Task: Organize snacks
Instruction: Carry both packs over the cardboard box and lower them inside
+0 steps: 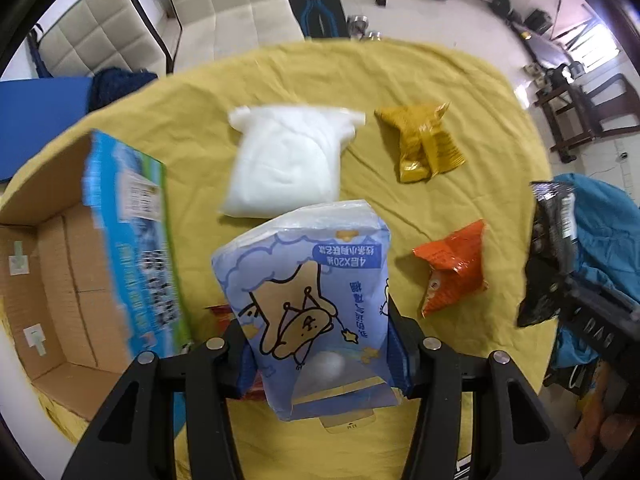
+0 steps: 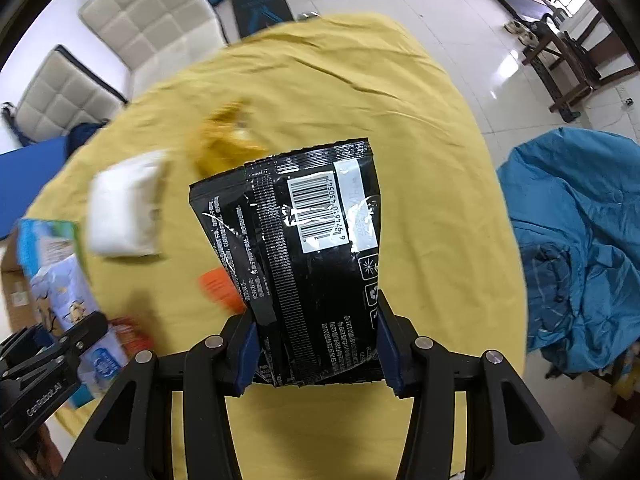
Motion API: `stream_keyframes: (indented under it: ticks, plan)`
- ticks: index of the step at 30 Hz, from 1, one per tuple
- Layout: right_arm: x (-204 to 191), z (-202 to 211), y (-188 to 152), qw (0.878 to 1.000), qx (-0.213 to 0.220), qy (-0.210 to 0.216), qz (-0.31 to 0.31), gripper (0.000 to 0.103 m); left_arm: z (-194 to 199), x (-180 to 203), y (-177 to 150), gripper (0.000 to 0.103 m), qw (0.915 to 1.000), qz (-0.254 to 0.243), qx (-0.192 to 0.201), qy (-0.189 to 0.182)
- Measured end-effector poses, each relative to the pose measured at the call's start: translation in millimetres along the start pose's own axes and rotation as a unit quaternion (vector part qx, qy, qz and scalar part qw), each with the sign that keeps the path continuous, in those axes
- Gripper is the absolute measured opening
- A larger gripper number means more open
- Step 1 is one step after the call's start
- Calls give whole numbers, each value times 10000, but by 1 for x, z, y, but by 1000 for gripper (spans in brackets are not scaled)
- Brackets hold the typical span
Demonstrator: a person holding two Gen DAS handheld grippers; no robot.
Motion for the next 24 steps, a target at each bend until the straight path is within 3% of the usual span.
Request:
stream_keyframes:
  ticks: [4,13,24]
  plan:
    - [-39,38,-20,9994,128,297,159,52,50,-45,20,49,9994,-55,328,-37]
    - [-172,84,-73,9940,324,847,609,52,112,-133,17,49,9962,51,866,63]
    - [-316,97,-101,9857,318,1063,1265,52,118,-248,8,49,9936,565,951,228]
Point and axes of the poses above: each gripper's, at about its wrist camera, not at the fingertips, and z roughly against the way its jaws point, x to its right, y to its top, the point moved 8 cm from there along -z, roughly the way its jaws point
